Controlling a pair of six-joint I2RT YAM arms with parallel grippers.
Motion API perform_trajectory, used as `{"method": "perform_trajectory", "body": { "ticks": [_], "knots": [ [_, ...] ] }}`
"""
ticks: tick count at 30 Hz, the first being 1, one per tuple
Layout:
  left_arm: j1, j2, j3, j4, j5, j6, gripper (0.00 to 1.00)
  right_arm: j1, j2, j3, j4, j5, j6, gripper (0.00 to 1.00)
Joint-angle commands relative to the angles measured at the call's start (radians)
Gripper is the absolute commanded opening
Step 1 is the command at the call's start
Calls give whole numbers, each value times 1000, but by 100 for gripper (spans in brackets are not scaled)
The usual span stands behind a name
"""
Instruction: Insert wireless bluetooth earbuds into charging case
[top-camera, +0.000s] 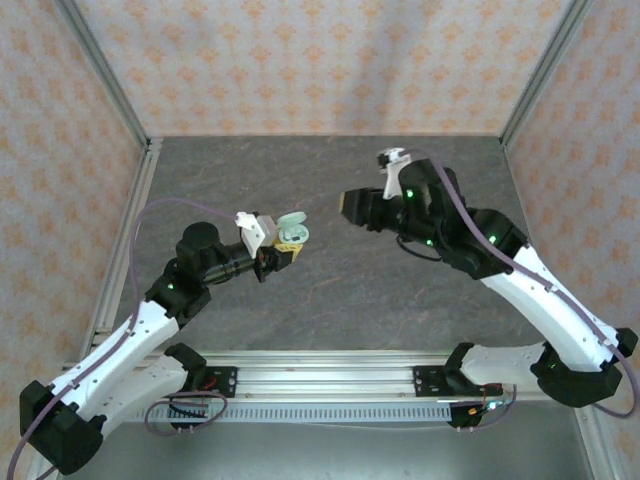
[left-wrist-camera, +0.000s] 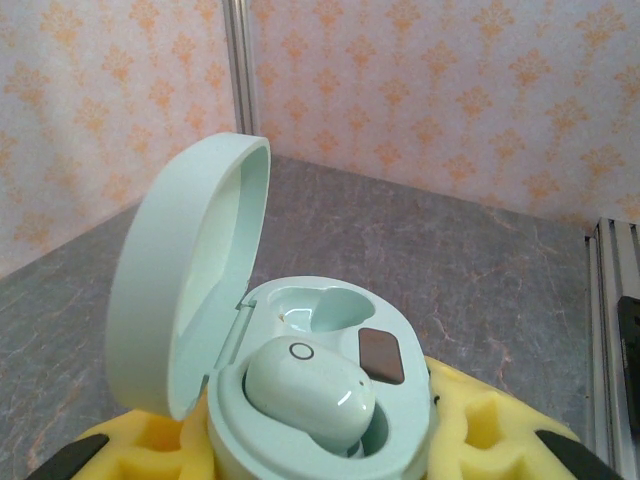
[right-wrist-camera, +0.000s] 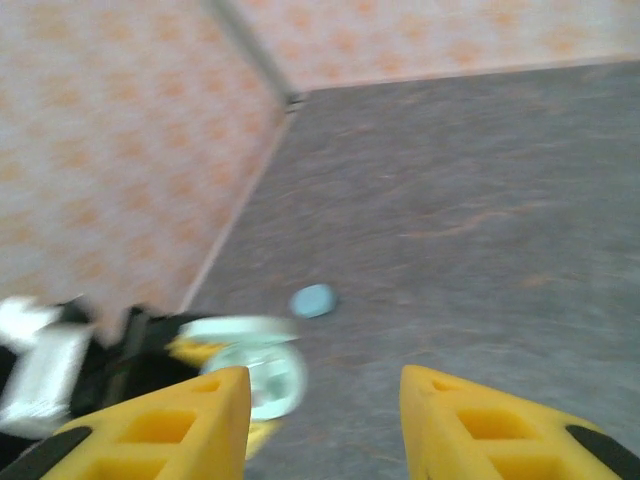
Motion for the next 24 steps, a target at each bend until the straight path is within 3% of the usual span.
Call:
{"method": "perform_trajectory", "body": {
  "ticks": [1,7,13,24],
  "knots": [
    [-5,20,32,39,23,-27,7,-145,4,-25,-162,76,43,43],
    [-4,67,47,69,28,-37,6,-413,108,-121,-168,-95,67,44],
    [-5,107,66,89,22,-36,6,-601,257,-281,37,-260,140,41],
    [-4,125,87,97,-27,-34,7,-683,503,-364,253,-277,233,38]
  ]
}}
